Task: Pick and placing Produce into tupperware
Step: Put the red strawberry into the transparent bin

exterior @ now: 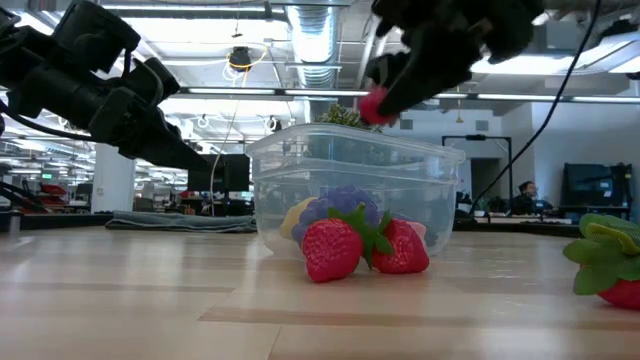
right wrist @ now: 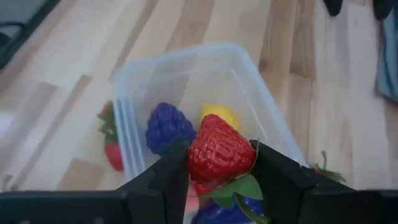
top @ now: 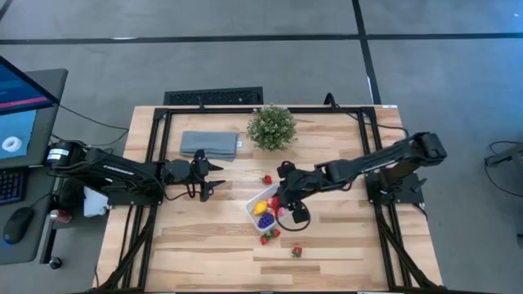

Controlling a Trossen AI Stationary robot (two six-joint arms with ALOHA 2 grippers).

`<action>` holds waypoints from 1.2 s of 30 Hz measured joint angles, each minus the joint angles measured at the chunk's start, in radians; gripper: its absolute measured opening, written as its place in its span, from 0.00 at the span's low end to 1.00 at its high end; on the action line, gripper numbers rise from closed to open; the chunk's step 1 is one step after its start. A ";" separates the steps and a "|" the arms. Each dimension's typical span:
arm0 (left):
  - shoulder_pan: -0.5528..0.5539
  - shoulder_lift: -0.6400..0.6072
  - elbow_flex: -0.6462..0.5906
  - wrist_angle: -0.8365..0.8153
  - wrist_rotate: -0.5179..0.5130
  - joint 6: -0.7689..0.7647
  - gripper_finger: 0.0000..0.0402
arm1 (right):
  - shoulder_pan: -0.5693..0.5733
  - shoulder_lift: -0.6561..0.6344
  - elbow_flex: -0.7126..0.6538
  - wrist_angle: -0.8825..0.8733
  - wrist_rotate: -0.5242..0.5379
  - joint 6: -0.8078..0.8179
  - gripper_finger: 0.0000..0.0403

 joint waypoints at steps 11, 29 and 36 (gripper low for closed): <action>0.000 0.000 0.000 -0.003 0.016 -0.013 0.56 | 0.000 0.093 0.001 0.070 -0.008 0.000 0.46; 0.000 0.000 0.000 -0.004 0.017 -0.026 0.56 | -0.006 0.092 0.001 0.087 -0.027 0.000 0.45; 0.000 0.000 0.000 -0.004 0.017 -0.028 0.56 | -0.006 0.092 0.001 0.087 -0.027 0.018 0.47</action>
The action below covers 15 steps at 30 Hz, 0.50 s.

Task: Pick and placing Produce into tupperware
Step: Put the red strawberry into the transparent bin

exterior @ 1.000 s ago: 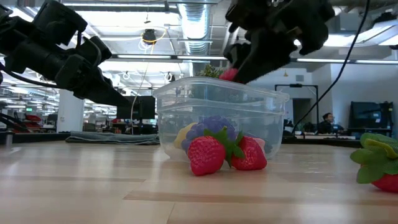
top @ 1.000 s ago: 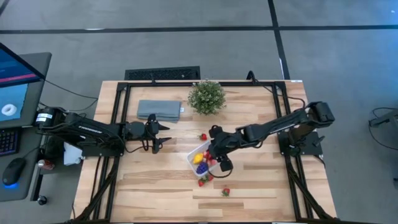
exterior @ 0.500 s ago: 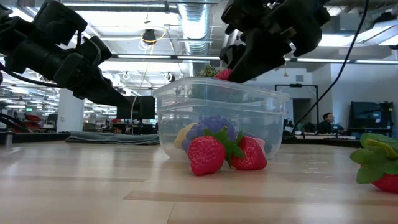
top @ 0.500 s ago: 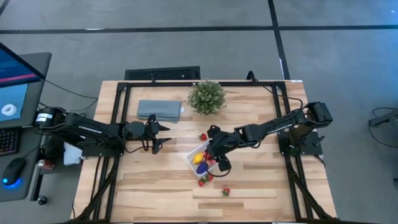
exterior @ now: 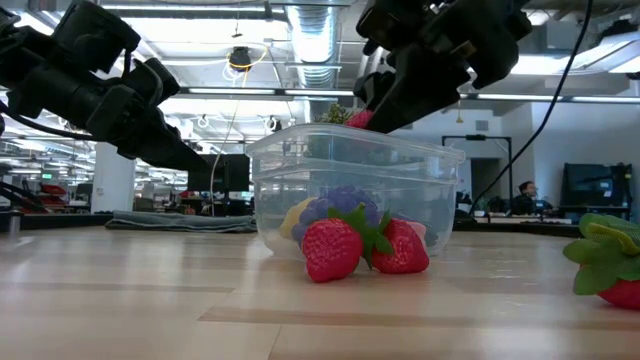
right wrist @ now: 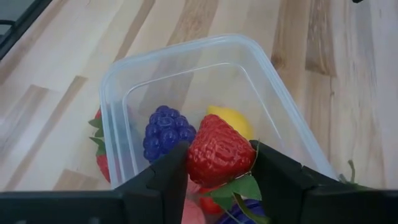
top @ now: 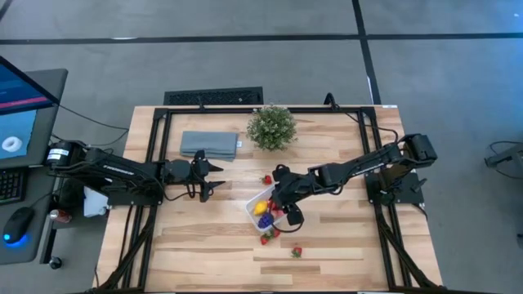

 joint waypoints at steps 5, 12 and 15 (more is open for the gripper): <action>0.000 0.000 0.000 0.000 0.000 -0.001 0.56 | 0.000 0.000 0.000 0.000 0.000 0.010 0.54; -0.007 0.000 0.000 0.000 0.000 -0.004 0.56 | 0.000 0.000 0.000 0.000 -0.013 0.015 0.61; -0.011 0.000 0.000 -0.001 0.000 -0.004 0.56 | 0.002 -0.014 -0.001 -0.004 -0.047 0.012 0.61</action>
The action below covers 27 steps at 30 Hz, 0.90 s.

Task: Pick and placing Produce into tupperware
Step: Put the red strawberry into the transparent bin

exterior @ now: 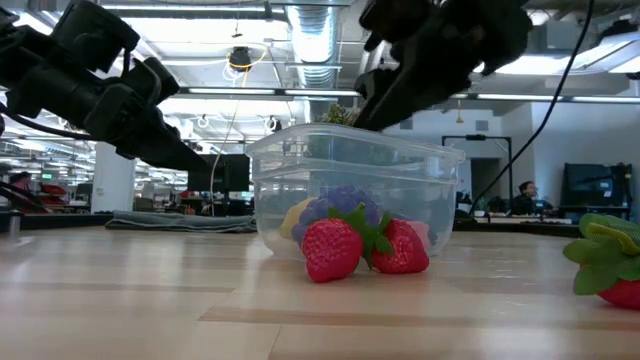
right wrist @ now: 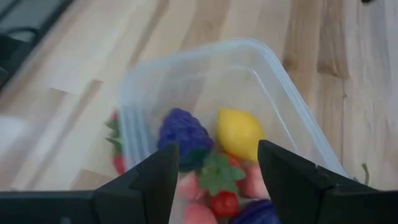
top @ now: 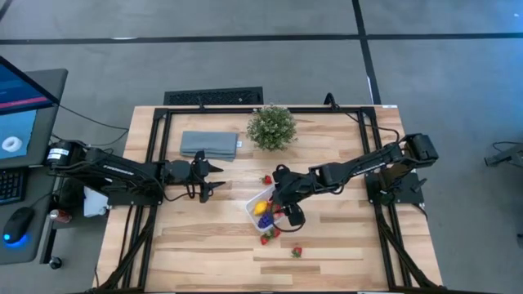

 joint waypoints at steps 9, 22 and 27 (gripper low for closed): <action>-0.002 0.000 0.000 -0.004 0.000 0.000 0.56 | 0.052 -0.117 0.000 -0.102 -0.010 0.045 0.61; -0.002 0.000 0.000 -0.024 0.000 0.002 0.56 | 0.262 -0.160 0.001 -0.222 0.029 0.288 0.61; -0.002 0.000 0.000 -0.024 0.000 -0.001 0.56 | 0.339 -0.131 0.003 -0.213 0.104 0.353 0.61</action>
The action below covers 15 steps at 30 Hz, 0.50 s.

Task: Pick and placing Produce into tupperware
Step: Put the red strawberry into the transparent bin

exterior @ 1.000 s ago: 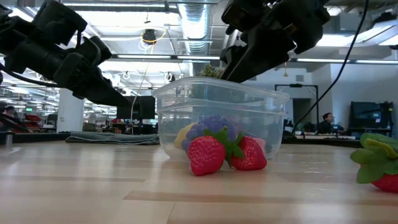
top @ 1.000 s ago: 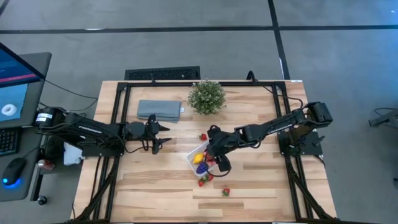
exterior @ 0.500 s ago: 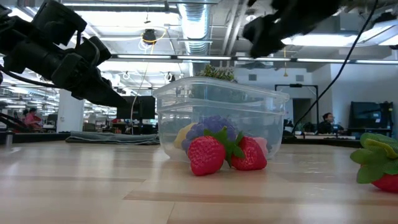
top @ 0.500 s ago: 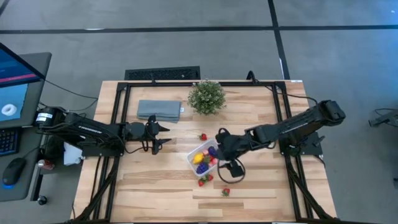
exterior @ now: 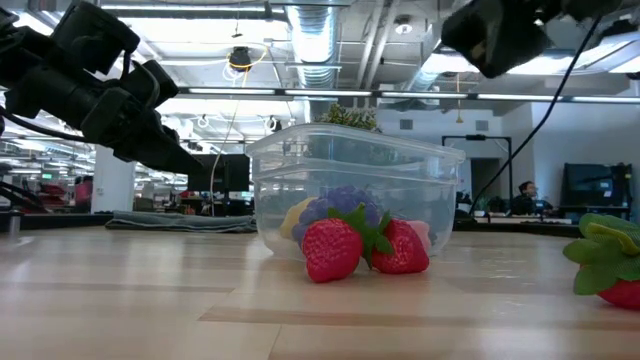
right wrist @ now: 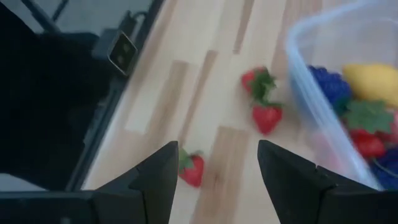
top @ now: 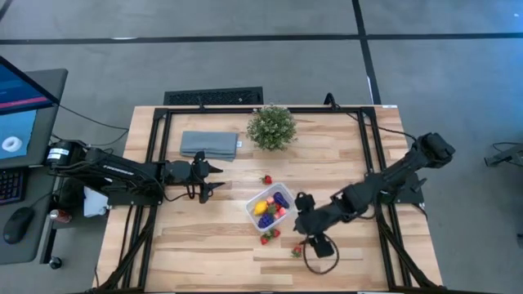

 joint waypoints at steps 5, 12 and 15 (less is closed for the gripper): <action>0.000 0.000 0.000 0.002 0.000 -0.004 0.56 | 0.064 0.050 0.003 0.030 0.061 0.056 0.61; 0.000 0.000 -0.001 0.008 0.000 -0.004 0.56 | 0.101 0.129 -0.005 0.016 0.080 0.130 0.61; 0.000 0.000 -0.001 0.008 0.000 -0.005 0.56 | 0.104 0.159 -0.002 0.027 0.081 0.151 0.61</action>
